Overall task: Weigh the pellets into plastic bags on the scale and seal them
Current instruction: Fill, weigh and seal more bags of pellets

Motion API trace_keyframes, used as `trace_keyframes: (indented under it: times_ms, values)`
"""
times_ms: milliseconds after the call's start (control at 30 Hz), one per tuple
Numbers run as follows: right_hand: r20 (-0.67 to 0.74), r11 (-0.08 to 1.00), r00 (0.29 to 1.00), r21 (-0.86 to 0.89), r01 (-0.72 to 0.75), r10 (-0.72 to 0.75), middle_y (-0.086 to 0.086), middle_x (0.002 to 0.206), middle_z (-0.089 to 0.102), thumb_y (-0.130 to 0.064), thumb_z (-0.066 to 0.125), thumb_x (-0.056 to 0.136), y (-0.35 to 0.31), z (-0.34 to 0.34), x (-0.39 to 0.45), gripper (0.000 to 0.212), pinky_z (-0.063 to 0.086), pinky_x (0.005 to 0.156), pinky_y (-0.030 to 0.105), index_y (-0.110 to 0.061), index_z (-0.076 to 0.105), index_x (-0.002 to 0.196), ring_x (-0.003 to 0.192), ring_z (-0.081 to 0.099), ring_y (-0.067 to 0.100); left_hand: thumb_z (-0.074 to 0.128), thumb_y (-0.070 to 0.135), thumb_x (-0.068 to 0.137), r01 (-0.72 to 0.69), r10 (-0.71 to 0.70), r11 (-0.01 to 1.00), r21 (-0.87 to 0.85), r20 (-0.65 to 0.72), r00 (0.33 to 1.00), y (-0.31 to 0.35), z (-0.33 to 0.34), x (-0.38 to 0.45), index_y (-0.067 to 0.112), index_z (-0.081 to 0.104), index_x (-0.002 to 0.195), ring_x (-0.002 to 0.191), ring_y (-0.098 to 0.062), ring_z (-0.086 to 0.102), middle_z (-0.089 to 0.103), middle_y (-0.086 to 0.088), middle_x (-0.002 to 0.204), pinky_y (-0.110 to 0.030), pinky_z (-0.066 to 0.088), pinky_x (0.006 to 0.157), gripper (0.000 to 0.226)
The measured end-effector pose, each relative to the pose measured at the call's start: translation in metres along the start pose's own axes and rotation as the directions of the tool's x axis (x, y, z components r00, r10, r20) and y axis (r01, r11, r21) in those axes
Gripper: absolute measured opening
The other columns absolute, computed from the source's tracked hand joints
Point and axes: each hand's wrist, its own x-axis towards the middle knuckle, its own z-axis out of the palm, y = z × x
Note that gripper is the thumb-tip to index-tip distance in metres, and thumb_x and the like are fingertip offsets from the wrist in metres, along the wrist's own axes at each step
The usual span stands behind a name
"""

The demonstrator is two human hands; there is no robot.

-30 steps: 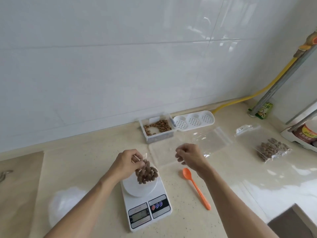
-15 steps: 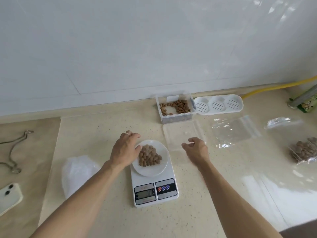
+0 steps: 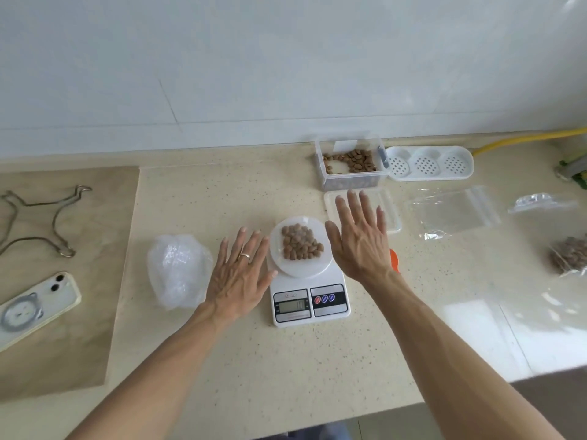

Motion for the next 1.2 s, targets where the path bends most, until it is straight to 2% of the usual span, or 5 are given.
trace_keyframes:
  times_ms: [267, 733, 867, 1033, 1200]
  values:
    - [0.052, 0.999, 0.998, -0.042, -0.03, 0.033, 0.006, 0.165, -0.007, -0.049, 0.014, 0.103, -0.005, 0.005, -0.019, 0.063, -0.012, 0.12, 0.045, -0.019, 0.004, 0.158, 0.151, -0.014, 0.022, 0.01, 0.058, 0.098, -0.015, 0.015, 1.0, -0.015, -0.007, 1.0, -0.001, 0.005, -0.011, 0.015, 0.013, 0.151, 0.148, -0.031, 0.007, 0.017, -0.011, 0.158, -0.054, 0.009, 0.118, 0.069]
    - [0.016, 0.996, 0.996, 0.015, -0.083, 0.083, 0.006, 0.166, -0.003, -0.061, -0.007, 0.088, 0.009, 0.008, -0.019, 0.082, -0.015, 0.116, 0.04, -0.021, 0.008, 0.157, 0.152, -0.01, 0.021, 0.006, 0.059, 0.096, -0.045, 0.045, 0.999, 0.004, -0.015, 0.999, 0.009, 0.0, 0.005, 0.016, 0.008, 0.152, 0.148, -0.031, 0.002, 0.013, -0.011, 0.16, -0.053, 0.006, 0.118, 0.07]
    - [0.015, 0.975, 0.98, 0.103, -0.198, 0.198, 0.007, 0.166, 0.005, -0.053, 0.014, 0.101, 0.025, 0.001, -0.02, 0.065, -0.005, 0.121, 0.043, -0.02, 0.014, 0.157, 0.153, -0.004, 0.023, 0.007, 0.059, 0.097, -0.082, 0.082, 0.997, -0.008, -0.014, 0.997, 0.022, -0.01, 0.025, 0.016, 0.007, 0.152, 0.148, -0.031, 0.005, 0.017, -0.011, 0.16, -0.054, 0.007, 0.118, 0.07]
    - [-0.045, 0.808, 0.872, 0.401, -0.432, 0.488, 0.013, 0.145, 0.047, -0.036, 0.042, 0.102, 0.051, -0.006, -0.029, 0.049, 0.033, 0.107, 0.047, -0.012, 0.041, 0.144, 0.134, 0.039, 0.03, 0.018, 0.055, 0.096, -0.176, 0.173, 0.983, -0.06, -0.051, 0.984, 0.056, -0.034, 0.067, 0.012, 0.028, 0.15, 0.148, -0.031, 0.011, 0.027, -0.012, 0.157, -0.052, 0.006, 0.117, 0.07]
    - [0.117, 0.561, 0.778, 0.628, -0.539, 0.617, 0.013, 0.126, 0.064, -0.029, 0.047, 0.101, 0.072, -0.003, -0.038, 0.04, 0.042, 0.086, 0.031, -0.009, 0.051, 0.135, 0.106, 0.058, 0.025, 0.024, 0.052, 0.099, -0.232, 0.235, 0.97, -0.069, 0.034, 0.971, 0.089, -0.045, 0.118, 0.014, 0.029, 0.149, 0.148, -0.027, 0.012, 0.03, -0.009, 0.155, -0.049, 0.005, 0.119, 0.064]
